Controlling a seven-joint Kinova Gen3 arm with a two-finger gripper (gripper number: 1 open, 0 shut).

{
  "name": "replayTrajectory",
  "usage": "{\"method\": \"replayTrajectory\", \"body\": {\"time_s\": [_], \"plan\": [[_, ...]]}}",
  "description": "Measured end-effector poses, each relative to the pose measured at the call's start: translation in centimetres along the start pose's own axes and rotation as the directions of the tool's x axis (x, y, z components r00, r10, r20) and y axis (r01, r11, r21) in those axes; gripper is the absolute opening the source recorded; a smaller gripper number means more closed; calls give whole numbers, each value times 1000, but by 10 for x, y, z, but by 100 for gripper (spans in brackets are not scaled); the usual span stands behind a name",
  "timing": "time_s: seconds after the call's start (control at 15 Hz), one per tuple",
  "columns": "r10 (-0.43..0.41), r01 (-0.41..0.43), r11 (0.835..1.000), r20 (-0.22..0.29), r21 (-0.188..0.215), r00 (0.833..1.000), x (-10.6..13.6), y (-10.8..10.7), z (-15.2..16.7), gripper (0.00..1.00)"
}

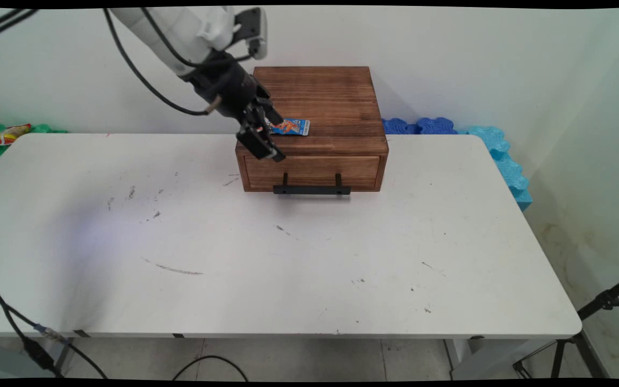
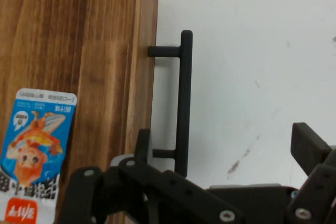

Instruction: Open the drawer

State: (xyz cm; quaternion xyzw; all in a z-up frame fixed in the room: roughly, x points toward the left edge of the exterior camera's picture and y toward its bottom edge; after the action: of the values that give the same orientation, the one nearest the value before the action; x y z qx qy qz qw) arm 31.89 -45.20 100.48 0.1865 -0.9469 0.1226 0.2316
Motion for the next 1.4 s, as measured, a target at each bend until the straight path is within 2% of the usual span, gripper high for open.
{"method": "replayTrajectory", "body": {"time_s": [0.47,1.4], "plan": [[-20,20,1000,60,14,998,14,5,49,100],[-39,36,999,149,27,988,12,14,122,100]]}}
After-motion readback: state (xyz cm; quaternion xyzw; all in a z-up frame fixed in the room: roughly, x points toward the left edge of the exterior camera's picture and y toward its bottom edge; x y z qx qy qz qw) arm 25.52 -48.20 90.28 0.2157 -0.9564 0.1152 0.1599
